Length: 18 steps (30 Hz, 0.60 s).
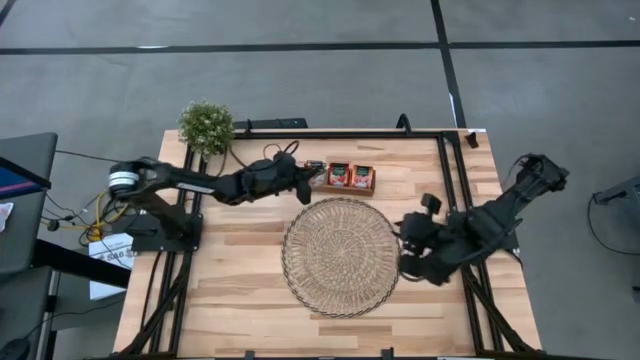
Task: Pick & Place Tea
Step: Put the brown tea bag into the left section of the wooden organizer
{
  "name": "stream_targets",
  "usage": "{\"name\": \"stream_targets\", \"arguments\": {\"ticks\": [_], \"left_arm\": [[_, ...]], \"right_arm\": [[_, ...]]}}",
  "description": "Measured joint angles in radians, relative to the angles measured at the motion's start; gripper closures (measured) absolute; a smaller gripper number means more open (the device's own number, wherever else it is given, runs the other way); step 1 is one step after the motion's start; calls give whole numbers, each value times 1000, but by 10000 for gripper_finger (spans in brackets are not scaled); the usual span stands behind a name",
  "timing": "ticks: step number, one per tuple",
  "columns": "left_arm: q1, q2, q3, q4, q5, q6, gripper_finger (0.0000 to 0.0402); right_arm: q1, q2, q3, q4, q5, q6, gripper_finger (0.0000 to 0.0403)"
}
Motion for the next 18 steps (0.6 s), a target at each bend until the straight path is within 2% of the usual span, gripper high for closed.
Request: {"name": "stream_targets", "arguments": {"ticks": [5,11,18], "left_arm": [[73,143,-1,162,47,-1,401],[140,167,0,172,92,33,401],[177,178,0,141,146,85,401]], "right_arm": [[91,-74,-74,17,83,179,317],[181,-120,-127,10,122,365,317],[163,-118,-129,-6,147,383,317]]}}
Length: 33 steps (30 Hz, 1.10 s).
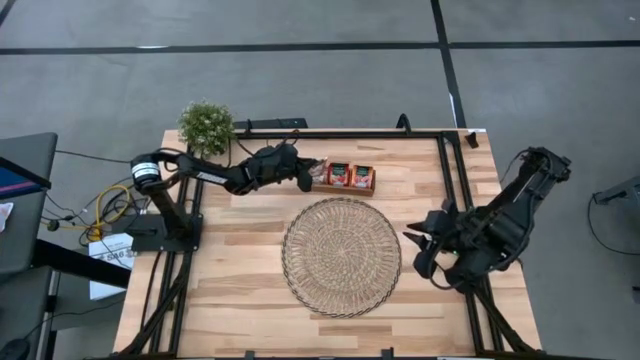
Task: Pick & Place Tea
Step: Put the brown tea bag into the left section of the wooden organizer
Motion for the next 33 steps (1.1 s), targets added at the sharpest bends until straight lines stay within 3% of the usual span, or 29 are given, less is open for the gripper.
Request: {"name": "stream_targets", "arguments": {"ticks": [15,33], "left_arm": [[12,115,1,133,37,0,401],[13,116,2,118,28,135,401]], "right_arm": [[-27,0,0,13,-5,-1,317],[-27,1,0,24,-6,25,317]]}}
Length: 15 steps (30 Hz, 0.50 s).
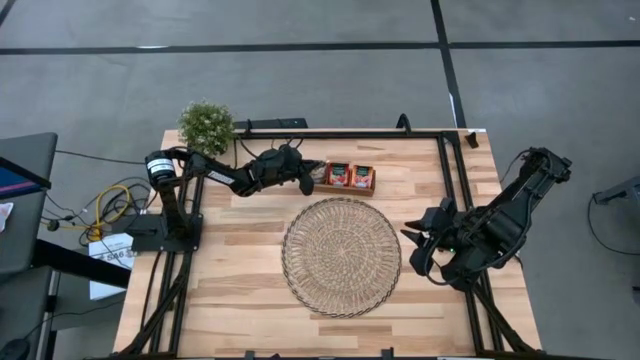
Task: Pick & Place Tea
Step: Put the brown tea bag into the left section of the wooden organizer
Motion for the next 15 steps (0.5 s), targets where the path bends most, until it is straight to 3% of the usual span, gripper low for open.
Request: {"name": "stream_targets", "arguments": {"ticks": [15], "left_arm": [[0,0,0,-8,-53,5,401]], "right_arm": [[0,0,0,0,0,0,317]]}}
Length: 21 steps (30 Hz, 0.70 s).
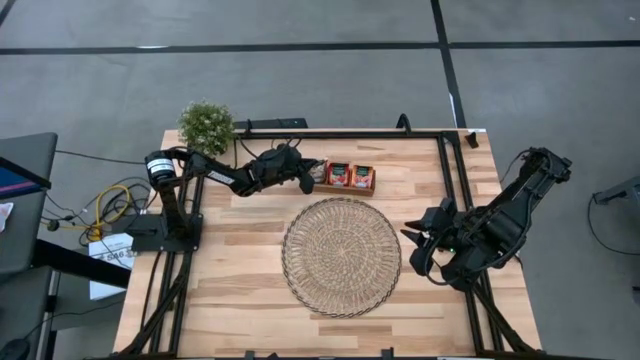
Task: Pick & Place Tea
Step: Put the brown tea bag into the left section of the wooden organizer
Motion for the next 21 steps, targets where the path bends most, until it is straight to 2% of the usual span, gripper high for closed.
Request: {"name": "stream_targets", "arguments": {"ticks": [6,16,21], "left_arm": [[0,0,0,0,0,48,387],[0,0,0,-1,-1,98,284],[0,-12,0,3,-34,94,255]], "right_arm": [[0,0,0,0,0,0,317],[0,0,0,0,0,0,317],[0,0,0,0,0,0,317]]}}
